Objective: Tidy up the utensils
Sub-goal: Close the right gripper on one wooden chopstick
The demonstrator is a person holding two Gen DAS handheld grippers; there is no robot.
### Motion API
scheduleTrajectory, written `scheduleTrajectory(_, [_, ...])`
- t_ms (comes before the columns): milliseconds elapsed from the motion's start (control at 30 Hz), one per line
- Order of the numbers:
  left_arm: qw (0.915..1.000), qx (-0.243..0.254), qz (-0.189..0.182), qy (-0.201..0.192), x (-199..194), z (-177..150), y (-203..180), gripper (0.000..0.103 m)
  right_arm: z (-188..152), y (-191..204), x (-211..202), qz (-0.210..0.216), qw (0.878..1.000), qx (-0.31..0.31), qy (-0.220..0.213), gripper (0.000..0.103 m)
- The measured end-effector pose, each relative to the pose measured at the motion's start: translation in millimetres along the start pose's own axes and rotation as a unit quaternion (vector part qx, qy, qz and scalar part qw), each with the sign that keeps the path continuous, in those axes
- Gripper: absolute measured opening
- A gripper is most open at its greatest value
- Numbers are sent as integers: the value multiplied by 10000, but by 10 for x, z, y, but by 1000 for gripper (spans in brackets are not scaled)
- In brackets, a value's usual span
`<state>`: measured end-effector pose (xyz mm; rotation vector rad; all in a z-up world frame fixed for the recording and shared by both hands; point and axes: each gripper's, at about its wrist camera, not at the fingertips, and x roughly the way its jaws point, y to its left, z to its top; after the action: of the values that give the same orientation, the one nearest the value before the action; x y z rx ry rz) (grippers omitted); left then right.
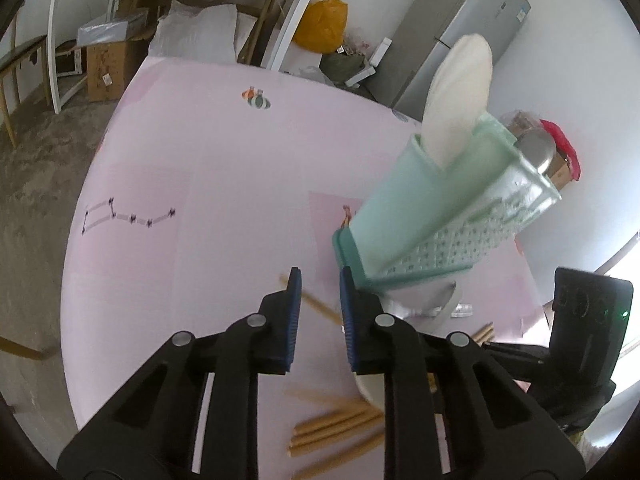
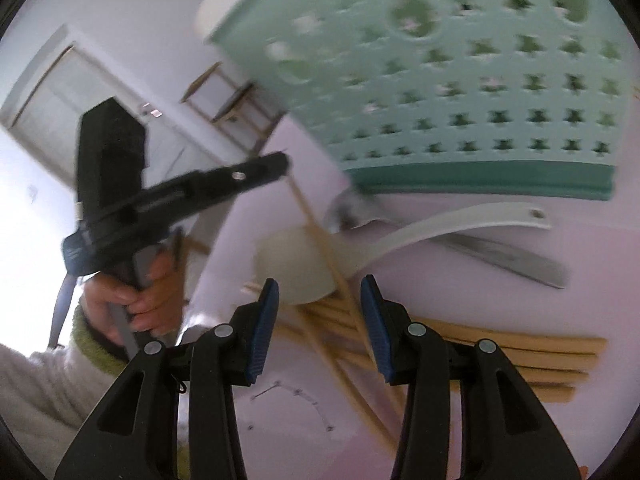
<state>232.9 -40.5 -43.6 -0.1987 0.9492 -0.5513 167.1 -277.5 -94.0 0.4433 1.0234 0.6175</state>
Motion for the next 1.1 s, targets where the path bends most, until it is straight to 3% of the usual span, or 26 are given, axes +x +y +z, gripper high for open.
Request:
scheduleTrajectory(267, [9996,-244,-148,-47,-249,-214,80,17,-73,233,180,-96,9993,-317,171,40])
scheduleTrajectory(467, [9986,-435,-297,21,-334,-356,134,17,-83,370,331,-340,9980,-467,276,27])
scheduleTrajectory(667, [9951,-833,-492,203,-224,-392,212,17,-144,371,361,-514,9978,-283,297,6])
scheduleTrajectory(867, [9943,-878,-535,279,-224,-447,193,17,-206,287,80,-750,9970,-204,61,6])
scheduleTrajectory(1100, [9946,-479,-779,486,-398,-693,-97,18,-333,205,-70,-994,9950,-118,47,6])
